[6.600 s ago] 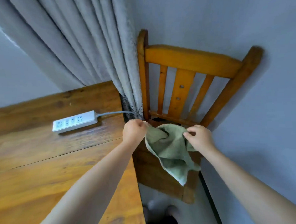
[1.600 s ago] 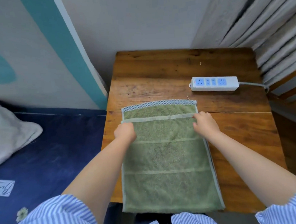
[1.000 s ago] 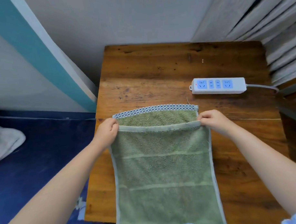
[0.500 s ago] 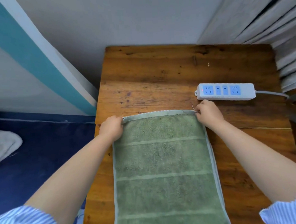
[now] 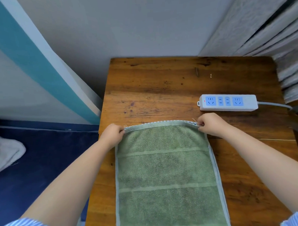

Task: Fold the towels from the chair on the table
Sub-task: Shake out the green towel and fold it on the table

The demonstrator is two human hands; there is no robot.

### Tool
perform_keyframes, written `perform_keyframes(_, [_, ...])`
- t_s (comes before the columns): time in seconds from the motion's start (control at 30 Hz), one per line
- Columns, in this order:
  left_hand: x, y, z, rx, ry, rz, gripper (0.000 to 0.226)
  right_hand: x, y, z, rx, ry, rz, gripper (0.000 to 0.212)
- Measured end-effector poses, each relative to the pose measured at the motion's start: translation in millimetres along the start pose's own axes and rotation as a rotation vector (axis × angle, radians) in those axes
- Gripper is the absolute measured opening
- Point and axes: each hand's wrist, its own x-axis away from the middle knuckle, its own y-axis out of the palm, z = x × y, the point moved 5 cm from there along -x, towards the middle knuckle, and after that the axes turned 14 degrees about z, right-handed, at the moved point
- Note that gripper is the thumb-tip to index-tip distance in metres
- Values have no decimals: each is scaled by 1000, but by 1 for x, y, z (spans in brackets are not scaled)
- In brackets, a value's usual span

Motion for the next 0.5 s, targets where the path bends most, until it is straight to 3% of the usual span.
perform_keyframes(0.07, [3, -11, -3, 95, 18, 109, 24, 3, -7, 3, -92, 14, 60, 8])
perform_keyframes(0.17, [15, -21, -10, 205, 27, 106, 28, 15, -15, 7, -186, 24, 98, 15])
perform_keyframes(0.23, [22, -27, -10, 102, 112, 56, 31, 24, -24, 6, -221, 24, 107, 20])
perform_keyframes(0.37, [38, -39, -2, -286, 359, -6, 10, 47, -45, -2, -209, 24, 151, 23])
perform_keyframes(0.5, [64, -71, 7, -352, 386, 135, 11, 89, -69, -17, -145, 43, 258, 25])
